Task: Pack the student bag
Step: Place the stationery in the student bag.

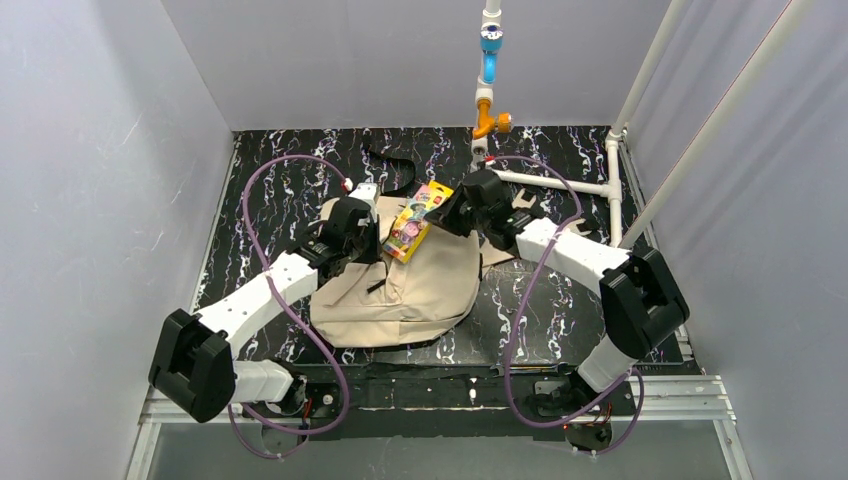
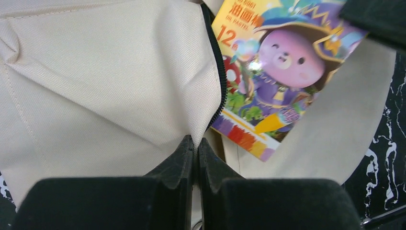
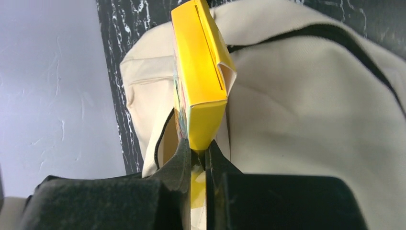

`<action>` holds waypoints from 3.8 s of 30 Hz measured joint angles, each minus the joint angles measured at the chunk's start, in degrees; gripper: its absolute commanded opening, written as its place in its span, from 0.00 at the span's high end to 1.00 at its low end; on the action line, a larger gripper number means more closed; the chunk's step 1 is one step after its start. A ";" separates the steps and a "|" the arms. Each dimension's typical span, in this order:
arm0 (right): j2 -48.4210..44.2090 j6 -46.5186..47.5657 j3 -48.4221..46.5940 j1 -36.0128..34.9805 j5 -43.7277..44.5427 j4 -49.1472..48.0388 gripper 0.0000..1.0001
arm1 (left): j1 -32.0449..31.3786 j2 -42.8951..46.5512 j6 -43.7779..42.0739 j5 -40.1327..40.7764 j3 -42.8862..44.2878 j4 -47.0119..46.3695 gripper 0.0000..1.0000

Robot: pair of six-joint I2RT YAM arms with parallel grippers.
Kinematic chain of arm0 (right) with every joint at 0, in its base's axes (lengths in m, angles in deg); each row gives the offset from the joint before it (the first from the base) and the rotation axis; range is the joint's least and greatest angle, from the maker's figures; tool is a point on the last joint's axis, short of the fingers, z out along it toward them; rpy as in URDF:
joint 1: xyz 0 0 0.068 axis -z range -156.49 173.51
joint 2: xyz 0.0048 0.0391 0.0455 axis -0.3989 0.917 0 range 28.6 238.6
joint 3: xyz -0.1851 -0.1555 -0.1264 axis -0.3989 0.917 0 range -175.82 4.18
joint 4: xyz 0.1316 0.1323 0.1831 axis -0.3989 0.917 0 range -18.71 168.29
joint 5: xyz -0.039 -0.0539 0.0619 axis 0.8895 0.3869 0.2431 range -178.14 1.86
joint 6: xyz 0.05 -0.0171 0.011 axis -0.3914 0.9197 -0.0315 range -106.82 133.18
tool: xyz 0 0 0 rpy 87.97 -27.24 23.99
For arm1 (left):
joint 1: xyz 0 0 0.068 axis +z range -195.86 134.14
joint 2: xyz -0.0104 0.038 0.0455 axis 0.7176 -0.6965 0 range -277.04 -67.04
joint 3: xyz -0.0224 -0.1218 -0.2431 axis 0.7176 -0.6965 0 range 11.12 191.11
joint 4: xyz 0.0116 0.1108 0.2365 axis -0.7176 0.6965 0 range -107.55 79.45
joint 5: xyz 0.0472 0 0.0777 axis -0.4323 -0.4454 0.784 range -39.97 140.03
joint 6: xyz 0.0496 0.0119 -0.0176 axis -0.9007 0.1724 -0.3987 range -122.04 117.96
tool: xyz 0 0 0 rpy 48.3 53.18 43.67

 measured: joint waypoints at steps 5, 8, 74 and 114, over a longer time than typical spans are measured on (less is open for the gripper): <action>-0.22 -4.68 4.66 -3.93 6.01 -4.92 0.99 | 0.35 1.18 -0.83 -1.86 -0.52 -0.44 1.00; 0.31 -4.63 6.69 -6.14 9.68 -10.64 0.99 | 0.92 1.18 -1.92 -3.28 -0.52 -0.42 1.00; 10.80 10.05 -0.92 -6.03 -29.33 0.15 0.99 | 3.54 -11.58 -1.66 3.04 18.23 18.21 0.46; 17.77 17.64 -8.74 -5.79 -29.66 -1.42 0.55 | 5.99 -3.10 -15.34 -0.57 0.98 -8.28 1.00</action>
